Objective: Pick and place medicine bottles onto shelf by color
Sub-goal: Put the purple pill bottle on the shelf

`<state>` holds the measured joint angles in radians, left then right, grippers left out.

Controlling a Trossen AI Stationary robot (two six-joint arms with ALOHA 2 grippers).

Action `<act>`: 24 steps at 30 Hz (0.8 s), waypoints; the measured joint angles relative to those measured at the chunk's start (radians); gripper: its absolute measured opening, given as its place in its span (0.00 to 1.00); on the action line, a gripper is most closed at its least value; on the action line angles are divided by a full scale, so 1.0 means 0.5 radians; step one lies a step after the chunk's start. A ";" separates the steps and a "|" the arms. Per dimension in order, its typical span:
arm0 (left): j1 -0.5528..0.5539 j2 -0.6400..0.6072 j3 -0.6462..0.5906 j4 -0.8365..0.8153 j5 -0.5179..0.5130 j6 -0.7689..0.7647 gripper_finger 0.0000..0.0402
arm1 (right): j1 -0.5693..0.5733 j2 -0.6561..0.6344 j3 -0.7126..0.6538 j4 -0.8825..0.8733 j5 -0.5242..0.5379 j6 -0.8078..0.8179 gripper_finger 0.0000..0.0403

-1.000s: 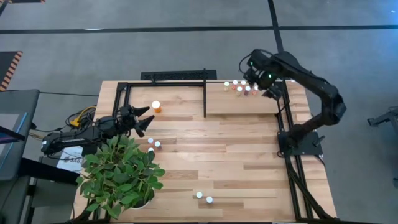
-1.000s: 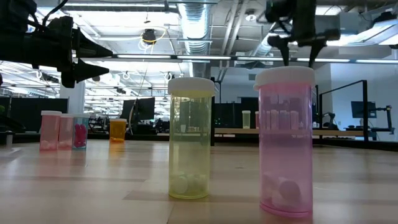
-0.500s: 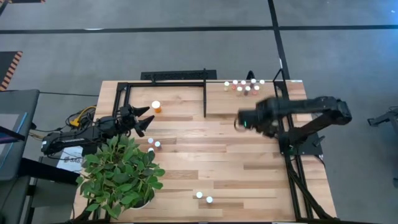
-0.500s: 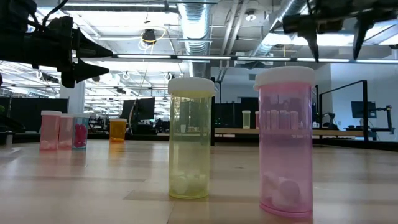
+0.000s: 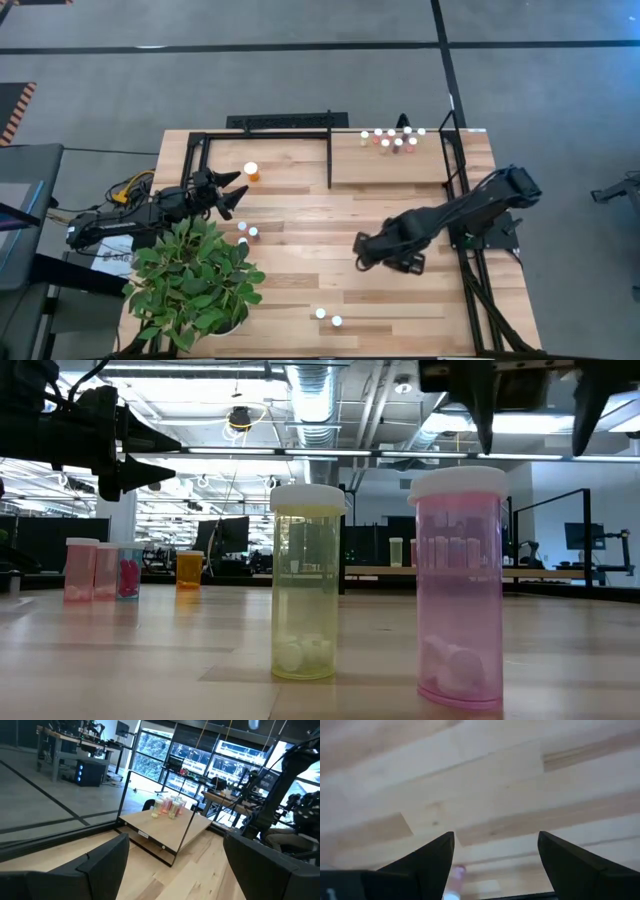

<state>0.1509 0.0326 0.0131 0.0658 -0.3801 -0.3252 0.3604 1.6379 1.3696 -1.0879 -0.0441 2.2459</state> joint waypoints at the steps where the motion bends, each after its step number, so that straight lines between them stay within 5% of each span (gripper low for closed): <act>1: 0.001 0.000 0.000 0.000 0.000 0.000 0.78 | 0.001 0.051 0.050 0.000 -0.016 -0.051 0.77; 24: 0.001 0.000 0.000 0.000 -0.001 0.000 0.78 | 0.171 1.177 1.348 -0.198 -0.441 -1.423 0.77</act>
<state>0.1513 0.0326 0.0129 0.0658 -0.3804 -0.3252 0.4461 2.2262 2.0435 -1.1872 -0.2648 1.5345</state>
